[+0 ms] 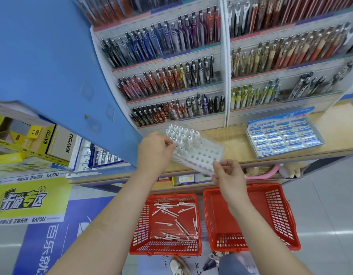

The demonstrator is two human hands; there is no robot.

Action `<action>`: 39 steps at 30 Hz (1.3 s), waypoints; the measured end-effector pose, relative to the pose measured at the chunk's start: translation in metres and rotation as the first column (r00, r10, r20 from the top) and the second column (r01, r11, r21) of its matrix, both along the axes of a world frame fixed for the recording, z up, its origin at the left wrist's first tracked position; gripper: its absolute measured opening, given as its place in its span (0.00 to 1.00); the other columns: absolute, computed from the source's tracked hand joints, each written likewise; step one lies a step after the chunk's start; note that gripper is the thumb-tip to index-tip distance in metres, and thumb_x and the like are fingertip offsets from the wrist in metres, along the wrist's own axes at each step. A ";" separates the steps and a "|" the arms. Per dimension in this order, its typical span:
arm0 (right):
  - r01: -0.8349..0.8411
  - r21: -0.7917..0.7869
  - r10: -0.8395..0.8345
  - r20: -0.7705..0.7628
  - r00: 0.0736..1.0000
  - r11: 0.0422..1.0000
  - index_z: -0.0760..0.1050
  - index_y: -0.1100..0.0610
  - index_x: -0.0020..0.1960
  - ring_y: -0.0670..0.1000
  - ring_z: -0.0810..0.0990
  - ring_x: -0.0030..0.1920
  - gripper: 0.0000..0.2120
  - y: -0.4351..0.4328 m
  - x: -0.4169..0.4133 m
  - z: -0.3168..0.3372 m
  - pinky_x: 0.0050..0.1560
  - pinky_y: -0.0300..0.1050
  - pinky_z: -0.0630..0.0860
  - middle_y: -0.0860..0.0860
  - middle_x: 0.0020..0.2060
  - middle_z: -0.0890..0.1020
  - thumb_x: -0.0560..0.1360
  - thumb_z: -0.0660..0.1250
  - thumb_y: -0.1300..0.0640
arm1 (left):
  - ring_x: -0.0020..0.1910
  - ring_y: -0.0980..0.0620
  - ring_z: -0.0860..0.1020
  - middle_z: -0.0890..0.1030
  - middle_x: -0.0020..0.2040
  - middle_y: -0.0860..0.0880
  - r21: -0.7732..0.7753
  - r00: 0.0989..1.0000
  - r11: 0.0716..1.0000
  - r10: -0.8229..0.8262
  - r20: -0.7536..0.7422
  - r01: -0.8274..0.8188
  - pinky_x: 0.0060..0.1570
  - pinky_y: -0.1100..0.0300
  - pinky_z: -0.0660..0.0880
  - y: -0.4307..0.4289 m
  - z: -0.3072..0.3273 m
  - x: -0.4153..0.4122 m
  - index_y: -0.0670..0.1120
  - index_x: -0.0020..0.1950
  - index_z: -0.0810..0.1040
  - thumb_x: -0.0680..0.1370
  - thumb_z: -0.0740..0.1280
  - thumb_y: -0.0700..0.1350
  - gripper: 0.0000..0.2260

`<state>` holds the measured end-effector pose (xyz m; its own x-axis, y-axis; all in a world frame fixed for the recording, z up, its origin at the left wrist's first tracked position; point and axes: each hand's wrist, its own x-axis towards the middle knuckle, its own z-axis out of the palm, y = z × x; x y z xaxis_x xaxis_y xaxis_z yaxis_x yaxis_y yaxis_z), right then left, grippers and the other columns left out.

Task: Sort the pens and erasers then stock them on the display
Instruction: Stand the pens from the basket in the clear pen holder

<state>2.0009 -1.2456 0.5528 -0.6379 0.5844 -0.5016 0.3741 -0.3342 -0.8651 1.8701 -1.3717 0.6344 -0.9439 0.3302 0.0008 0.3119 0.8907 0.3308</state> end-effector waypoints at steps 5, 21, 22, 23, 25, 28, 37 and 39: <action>-0.012 0.021 0.012 0.022 1.000 1.000 0.72 0.54 0.50 0.50 0.79 0.38 0.09 0.003 -0.002 0.000 0.50 0.55 0.78 0.54 0.42 0.79 0.76 0.67 0.50 | 0.44 0.50 0.78 0.82 0.47 0.50 -0.055 0.999 0.998 0.031 0.023 -0.030 0.41 0.57 0.73 0.004 0.002 -0.001 0.49 0.45 0.84 0.75 0.68 0.50 0.08; -0.596 0.450 0.649 0.045 0.759 0.665 0.76 0.48 0.42 0.48 0.75 0.33 0.09 -0.050 -0.012 0.047 0.39 0.44 0.73 0.51 0.33 0.79 0.75 0.65 0.62 | 0.42 0.62 0.78 0.83 0.43 0.58 0.398 0.974 0.893 0.154 0.166 -0.209 0.46 0.68 0.72 -0.119 0.000 0.057 0.52 0.50 0.83 0.76 0.67 0.45 0.07; -0.680 0.465 0.720 0.120 0.683 0.568 0.77 0.49 0.43 0.44 0.75 0.34 0.08 -0.062 -0.014 0.044 0.40 0.39 0.72 0.48 0.34 0.80 0.75 0.65 0.61 | 0.41 0.64 0.78 0.82 0.42 0.59 0.407 0.965 0.880 0.180 0.193 -0.245 0.45 0.69 0.72 -0.134 -0.006 0.064 0.52 0.50 0.83 0.76 0.67 0.45 0.07; -0.749 0.477 0.778 0.189 0.599 0.461 0.77 0.50 0.45 0.43 0.76 0.36 0.07 -0.074 -0.016 0.039 0.41 0.36 0.72 0.46 0.36 0.80 0.75 0.65 0.61 | 0.40 0.65 0.77 0.82 0.41 0.60 0.408 0.954 0.869 0.206 0.219 -0.281 0.43 0.71 0.71 -0.149 -0.013 0.072 0.52 0.49 0.83 0.76 0.67 0.44 0.06; -0.839 0.452 0.843 0.285 0.457 0.302 0.77 0.51 0.48 0.41 0.76 0.38 0.06 -0.097 -0.020 0.025 0.41 0.28 0.69 0.42 0.37 0.79 0.76 0.65 0.61 | 0.39 0.69 0.76 0.79 0.37 0.63 0.400 0.922 0.839 0.274 0.274 -0.369 0.39 0.77 0.67 -0.179 -0.033 0.085 0.52 0.47 0.83 0.76 0.67 0.42 0.07; -0.906 0.372 0.857 0.382 0.346 0.200 0.78 0.53 0.52 0.41 0.77 0.42 0.07 -0.129 -0.025 -0.015 0.43 0.24 0.67 0.42 0.40 0.79 0.76 0.64 0.61 | 0.39 0.70 0.76 0.79 0.38 0.63 0.377 0.863 0.786 0.376 0.338 -0.490 0.40 0.76 0.69 -0.221 -0.078 0.101 0.51 0.47 0.84 0.75 0.67 0.41 0.07; -0.953 0.263 0.790 0.547 0.277 0.151 0.75 0.50 0.49 0.53 0.81 0.44 0.10 -0.216 -0.019 -0.259 0.50 0.47 0.75 0.51 0.43 0.83 0.74 0.65 0.65 | 0.44 0.53 0.80 0.84 0.46 0.54 0.186 0.749 0.784 0.450 0.486 -0.592 0.44 0.61 0.73 -0.323 -0.334 0.140 0.51 0.49 0.83 0.75 0.65 0.39 0.10; -0.947 0.289 0.765 0.577 0.287 0.137 0.77 0.51 0.50 0.54 0.82 0.45 0.09 -0.230 -0.018 -0.327 0.50 0.51 0.76 0.51 0.43 0.83 0.73 0.67 0.63 | 0.44 0.51 0.80 0.83 0.46 0.53 0.115 0.772 0.847 0.407 0.488 -0.519 0.43 0.59 0.73 -0.338 -0.399 0.143 0.53 0.52 0.82 0.74 0.64 0.40 0.12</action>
